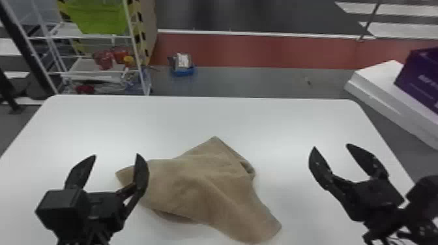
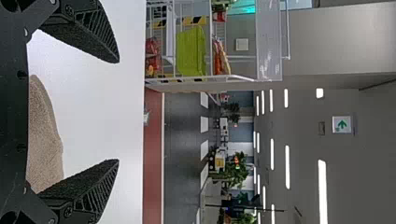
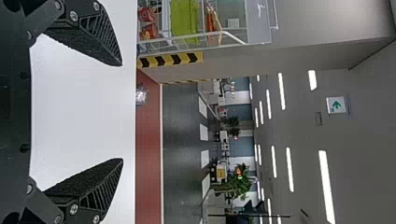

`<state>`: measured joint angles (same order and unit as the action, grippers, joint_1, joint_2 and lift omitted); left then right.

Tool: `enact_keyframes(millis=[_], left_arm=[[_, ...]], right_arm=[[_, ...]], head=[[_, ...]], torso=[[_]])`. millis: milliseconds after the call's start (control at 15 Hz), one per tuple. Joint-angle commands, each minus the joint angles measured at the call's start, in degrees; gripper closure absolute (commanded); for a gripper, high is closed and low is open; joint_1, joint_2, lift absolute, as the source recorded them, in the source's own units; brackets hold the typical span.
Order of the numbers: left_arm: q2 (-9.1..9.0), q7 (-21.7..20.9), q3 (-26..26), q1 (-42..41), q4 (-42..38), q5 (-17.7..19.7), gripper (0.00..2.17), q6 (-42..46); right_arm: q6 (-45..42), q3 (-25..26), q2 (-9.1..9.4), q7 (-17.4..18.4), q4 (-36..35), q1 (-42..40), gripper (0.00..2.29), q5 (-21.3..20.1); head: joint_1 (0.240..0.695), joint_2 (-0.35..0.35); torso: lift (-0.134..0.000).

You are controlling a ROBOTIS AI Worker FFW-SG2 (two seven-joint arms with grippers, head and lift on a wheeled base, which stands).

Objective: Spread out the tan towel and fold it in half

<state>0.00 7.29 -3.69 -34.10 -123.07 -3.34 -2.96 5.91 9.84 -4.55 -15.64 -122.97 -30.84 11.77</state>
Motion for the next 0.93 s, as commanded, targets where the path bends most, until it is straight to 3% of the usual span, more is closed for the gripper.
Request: enact_keyframes(millis=[0,867], left_arm=[[-0.15,0.0,0.0,0.0,-0.06,-0.18,0.14,0.01],[-0.15,-1.05,-0.18,-0.7,-0.68,-0.27,0.14,0.36]], right_arm=[[0.03,0.0,-0.02,0.0,0.09,-0.01,0.17,0.0],[0.55,0.18,-0.11,0.0,0.71,0.87,0.17,0.27]], head=[[0.695,-0.052],[0.695,-0.051]], torso=[[-0.123],[-0.123]])
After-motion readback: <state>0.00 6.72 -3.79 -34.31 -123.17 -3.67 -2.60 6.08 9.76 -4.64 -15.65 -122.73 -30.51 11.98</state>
